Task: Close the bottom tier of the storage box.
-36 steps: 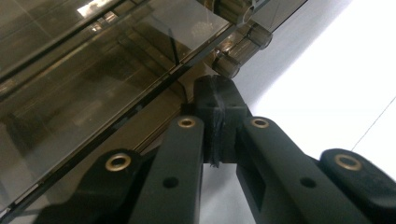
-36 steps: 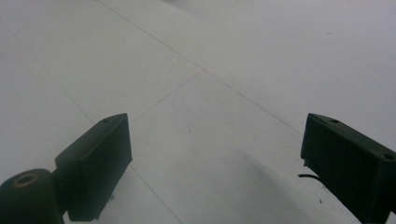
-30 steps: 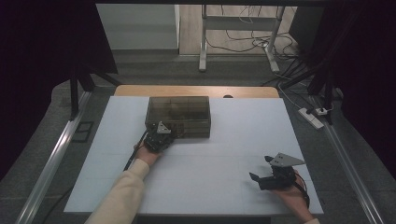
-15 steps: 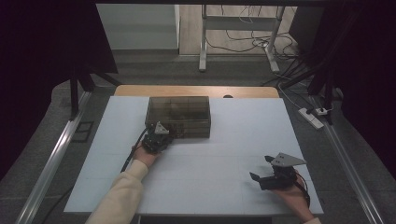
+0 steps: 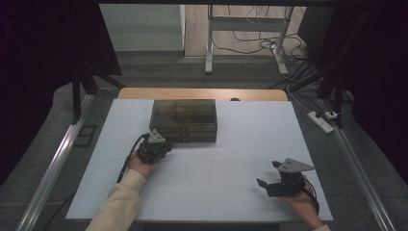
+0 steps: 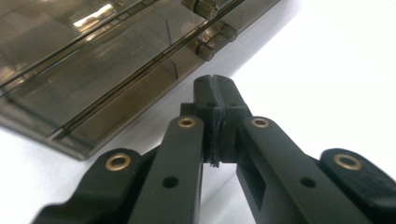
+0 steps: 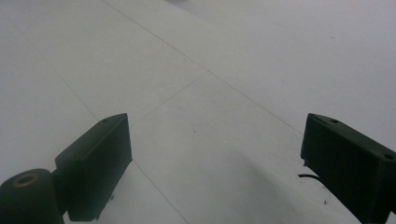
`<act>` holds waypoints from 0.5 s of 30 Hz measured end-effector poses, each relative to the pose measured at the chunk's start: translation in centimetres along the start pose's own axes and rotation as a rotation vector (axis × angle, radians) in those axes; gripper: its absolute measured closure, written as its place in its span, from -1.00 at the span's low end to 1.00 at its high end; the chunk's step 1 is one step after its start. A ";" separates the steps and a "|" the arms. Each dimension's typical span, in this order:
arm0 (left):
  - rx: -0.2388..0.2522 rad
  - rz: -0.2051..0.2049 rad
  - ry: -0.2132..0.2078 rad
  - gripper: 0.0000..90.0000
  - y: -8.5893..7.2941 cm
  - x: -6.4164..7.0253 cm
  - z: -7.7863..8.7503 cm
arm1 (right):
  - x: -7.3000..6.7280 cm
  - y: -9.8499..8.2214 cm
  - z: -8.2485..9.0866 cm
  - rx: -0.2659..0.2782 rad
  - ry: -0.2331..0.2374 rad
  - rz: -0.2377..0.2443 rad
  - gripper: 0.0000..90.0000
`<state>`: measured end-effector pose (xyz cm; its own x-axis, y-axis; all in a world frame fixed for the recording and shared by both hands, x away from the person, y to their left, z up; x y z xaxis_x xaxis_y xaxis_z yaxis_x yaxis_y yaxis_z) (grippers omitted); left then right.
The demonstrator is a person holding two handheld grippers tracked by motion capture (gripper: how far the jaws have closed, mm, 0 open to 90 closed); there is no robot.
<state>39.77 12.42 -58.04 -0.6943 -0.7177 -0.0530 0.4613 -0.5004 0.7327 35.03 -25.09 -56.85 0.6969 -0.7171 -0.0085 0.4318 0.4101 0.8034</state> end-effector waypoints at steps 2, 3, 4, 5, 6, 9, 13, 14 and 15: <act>0.005 0.002 -0.003 0.97 -0.2 0.0 0.4 | 0.0 0.0 0.0 -0.001 -0.002 0.000 -0.81; 0.007 0.002 -0.002 0.97 -0.2 0.1 0.6 | 0.0 0.0 0.0 -0.001 -0.003 0.001 -0.81; 0.011 0.001 -0.002 0.97 -0.3 0.1 0.8 | 0.0 0.0 0.0 0.000 -0.004 0.001 -0.81; 0.014 0.001 -0.003 0.97 -0.3 0.1 0.9 | 0.0 0.0 0.1 0.000 -0.005 0.000 -0.81; 0.016 0.001 -0.003 0.97 -0.3 0.2 1.1 | 0.1 0.0 0.1 0.002 -0.008 -0.001 -0.81; 0.020 0.000 -0.007 0.97 -0.5 0.4 1.4 | 0.2 0.0 0.1 0.003 -0.008 -0.007 -0.81; 0.029 0.006 -0.014 0.97 -0.7 0.7 1.9 | 0.3 0.0 0.1 0.003 -0.007 -0.008 -0.81; 0.032 0.010 -0.016 0.97 -0.8 0.8 2.0 | 0.2 0.0 0.1 0.003 -0.006 -0.006 -0.81; 0.035 0.014 -0.019 0.97 -1.0 1.0 2.2 | 0.2 0.0 0.2 0.003 -0.009 -0.004 -0.81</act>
<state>37.43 13.28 -57.30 -0.6983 -0.7152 -0.0302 0.4514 -0.4727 0.7568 35.05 -25.34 -56.79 0.6900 -0.7238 -0.0064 0.4329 0.4056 0.8050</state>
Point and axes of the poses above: each handheld gripper's, and its own axes: z roughly backward along the jaws, y roughly out of its top, x roughly to its right, the point moved 9 cm from there along -z, roughly forward along the jaws, and after that the axes turned 5 degrees about -z, right-handed, at the moved point
